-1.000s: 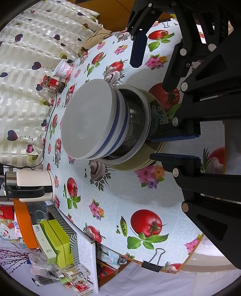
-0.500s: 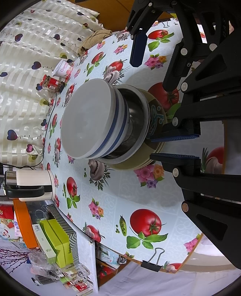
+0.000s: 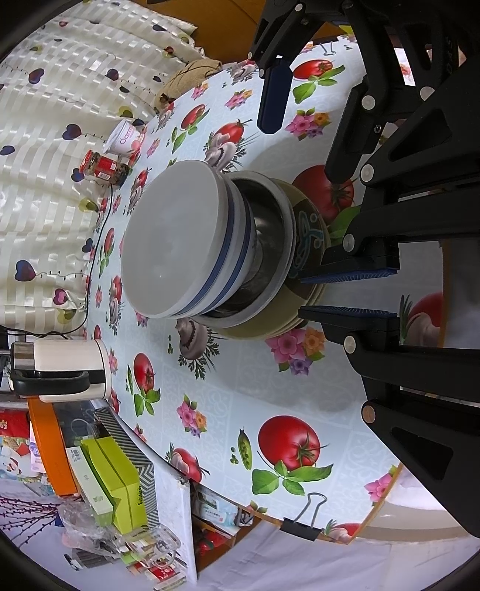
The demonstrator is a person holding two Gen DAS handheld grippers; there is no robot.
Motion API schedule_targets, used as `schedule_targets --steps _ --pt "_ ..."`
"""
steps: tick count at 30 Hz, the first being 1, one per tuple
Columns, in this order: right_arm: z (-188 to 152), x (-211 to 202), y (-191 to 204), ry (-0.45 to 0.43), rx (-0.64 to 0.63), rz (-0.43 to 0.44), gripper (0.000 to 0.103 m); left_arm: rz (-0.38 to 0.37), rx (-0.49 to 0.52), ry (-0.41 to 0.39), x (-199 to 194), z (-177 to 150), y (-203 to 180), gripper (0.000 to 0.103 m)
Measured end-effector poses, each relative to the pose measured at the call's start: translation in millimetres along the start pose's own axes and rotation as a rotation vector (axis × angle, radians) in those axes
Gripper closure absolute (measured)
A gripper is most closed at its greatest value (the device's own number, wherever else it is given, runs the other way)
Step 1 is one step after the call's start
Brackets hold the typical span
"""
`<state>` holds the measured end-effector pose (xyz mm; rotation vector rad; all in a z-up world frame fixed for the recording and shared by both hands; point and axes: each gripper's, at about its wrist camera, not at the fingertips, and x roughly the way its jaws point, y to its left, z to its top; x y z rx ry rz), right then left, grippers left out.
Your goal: Organize plates and bowls
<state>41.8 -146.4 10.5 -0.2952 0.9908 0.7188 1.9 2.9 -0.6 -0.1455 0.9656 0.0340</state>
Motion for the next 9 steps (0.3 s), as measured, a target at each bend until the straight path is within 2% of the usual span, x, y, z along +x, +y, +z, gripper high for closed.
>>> schedule_targets --steps 9 --pt "-0.1 0.5 0.9 0.002 0.0 0.001 0.033 0.011 0.001 -0.003 -0.9 -2.6 7.3 0.09"
